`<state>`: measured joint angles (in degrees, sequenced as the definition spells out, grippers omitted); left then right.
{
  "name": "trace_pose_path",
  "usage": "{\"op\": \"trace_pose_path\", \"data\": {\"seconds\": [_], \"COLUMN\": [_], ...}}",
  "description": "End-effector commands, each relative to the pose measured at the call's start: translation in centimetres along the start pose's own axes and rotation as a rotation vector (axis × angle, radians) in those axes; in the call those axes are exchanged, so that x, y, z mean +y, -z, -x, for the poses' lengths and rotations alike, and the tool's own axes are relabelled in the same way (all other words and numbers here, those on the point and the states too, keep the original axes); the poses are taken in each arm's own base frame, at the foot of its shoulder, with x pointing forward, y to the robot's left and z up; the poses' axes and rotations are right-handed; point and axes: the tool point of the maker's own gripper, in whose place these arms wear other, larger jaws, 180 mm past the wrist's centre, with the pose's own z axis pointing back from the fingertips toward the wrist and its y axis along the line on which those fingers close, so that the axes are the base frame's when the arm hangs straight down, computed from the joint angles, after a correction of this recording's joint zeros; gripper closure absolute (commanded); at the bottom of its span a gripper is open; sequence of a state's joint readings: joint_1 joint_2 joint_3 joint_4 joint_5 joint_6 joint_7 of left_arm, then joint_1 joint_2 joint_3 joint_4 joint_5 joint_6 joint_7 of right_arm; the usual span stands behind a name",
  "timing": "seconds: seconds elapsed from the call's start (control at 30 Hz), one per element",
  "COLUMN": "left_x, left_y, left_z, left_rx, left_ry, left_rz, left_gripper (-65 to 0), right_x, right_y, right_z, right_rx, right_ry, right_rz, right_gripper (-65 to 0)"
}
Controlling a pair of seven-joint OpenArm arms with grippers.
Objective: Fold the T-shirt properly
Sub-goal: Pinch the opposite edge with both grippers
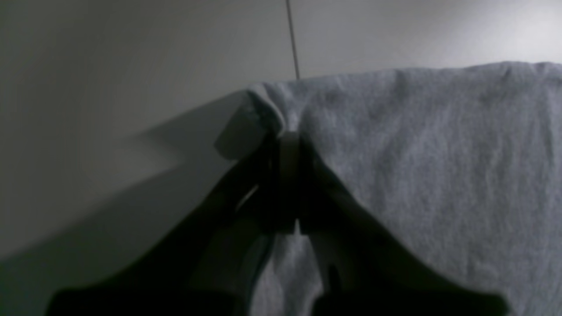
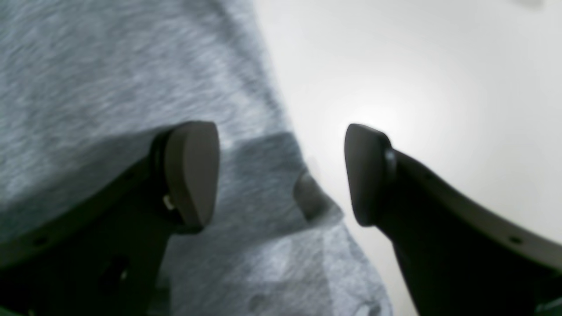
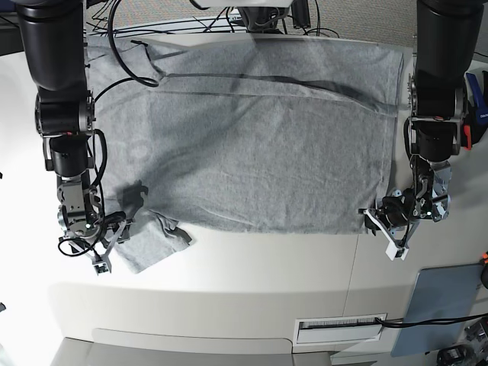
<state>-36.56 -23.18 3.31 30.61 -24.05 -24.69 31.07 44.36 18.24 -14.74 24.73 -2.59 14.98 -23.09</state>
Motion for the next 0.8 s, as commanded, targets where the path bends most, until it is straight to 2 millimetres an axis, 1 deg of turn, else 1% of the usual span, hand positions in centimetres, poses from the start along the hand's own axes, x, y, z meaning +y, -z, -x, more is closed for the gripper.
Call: {"op": "trace_pose_path", "data": {"seconds": [0.0,0.2,0.33,0.5,0.63,0.7,0.77], "left_x": [0.4,0.4,0.4,-0.1,-0.1,-0.1,-0.1], "left_y": [-0.5,-0.5,-0.4,-0.3,-0.2,-0.2,-0.2], "left_z": [-1.1,-1.1,-0.7,0.1,0.5,0.5,0.5], "left_rx": [-0.003,-0.003,0.002,0.015,0.022,0.022,0.021], "left_ry": [0.014,0.015,0.013,0.029,0.027,0.027,0.027], "left_rz": [-0.012,-0.012,-0.011,0.019,0.021,0.020,0.020], "left_gripper": [0.0,0.0,0.0,0.0,0.0,0.0,0.0], "right_x": [-2.1,-2.0,-2.1,-2.6,-2.2,-1.9,-1.6], "right_y": [-0.8,-0.7,-0.7,-0.6,-0.4,-0.3,-0.2], "right_z": [-3.1,-2.8,-2.1,-0.2,1.5,2.5,3.5], "right_rx": [-0.067,-0.049,-0.029,0.002,0.039,0.055,0.072], "right_ry": [0.009,0.009,0.009,0.010,0.039,0.036,0.033], "right_rz": [0.036,0.035,0.037,0.050,0.033,0.030,0.024], "right_gripper": [-43.1,-43.1,-43.1,-43.0,-42.0,-38.9,-33.3]}}
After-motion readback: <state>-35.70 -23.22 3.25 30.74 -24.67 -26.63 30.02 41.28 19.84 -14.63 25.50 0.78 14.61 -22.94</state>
